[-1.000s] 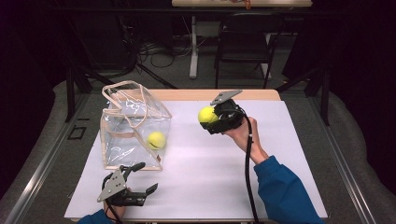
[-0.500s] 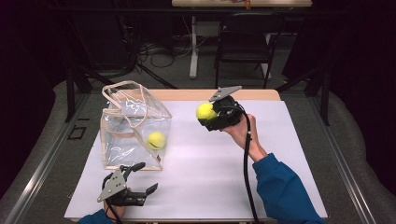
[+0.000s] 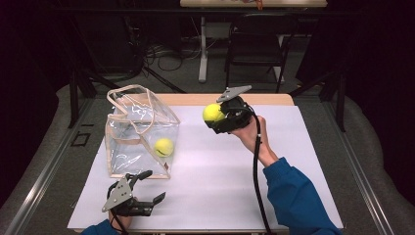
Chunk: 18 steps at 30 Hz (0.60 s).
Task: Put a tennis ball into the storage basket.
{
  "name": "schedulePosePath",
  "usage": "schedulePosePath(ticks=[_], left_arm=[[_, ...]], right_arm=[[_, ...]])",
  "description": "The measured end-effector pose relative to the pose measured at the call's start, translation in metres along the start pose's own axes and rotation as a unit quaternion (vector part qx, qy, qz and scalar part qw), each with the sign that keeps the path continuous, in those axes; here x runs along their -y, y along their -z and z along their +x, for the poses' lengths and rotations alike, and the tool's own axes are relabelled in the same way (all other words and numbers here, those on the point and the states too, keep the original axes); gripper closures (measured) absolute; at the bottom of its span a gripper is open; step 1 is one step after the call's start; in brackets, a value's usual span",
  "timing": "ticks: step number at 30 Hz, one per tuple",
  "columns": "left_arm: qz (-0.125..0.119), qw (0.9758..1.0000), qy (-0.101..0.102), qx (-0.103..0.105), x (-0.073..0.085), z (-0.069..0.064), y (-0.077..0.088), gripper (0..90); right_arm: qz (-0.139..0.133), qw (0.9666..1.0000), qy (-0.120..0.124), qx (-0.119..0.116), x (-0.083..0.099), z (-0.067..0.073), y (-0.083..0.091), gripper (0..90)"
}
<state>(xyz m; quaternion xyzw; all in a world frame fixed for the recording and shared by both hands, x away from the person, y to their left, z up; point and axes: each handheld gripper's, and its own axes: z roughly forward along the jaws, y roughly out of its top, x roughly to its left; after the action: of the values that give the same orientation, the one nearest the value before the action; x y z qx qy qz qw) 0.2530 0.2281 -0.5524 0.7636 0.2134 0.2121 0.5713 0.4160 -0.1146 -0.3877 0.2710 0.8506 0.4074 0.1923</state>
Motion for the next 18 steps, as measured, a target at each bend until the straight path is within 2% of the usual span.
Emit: schedulePosePath(ticks=[18], left_arm=[[0.0, 1.0, -0.001, -0.001, 0.0, 0.0, 0.0, 15.8]], right_arm=[[-0.008, 1.0, 0.003, 0.001, -0.012, -0.001, -0.003, 26.3]])
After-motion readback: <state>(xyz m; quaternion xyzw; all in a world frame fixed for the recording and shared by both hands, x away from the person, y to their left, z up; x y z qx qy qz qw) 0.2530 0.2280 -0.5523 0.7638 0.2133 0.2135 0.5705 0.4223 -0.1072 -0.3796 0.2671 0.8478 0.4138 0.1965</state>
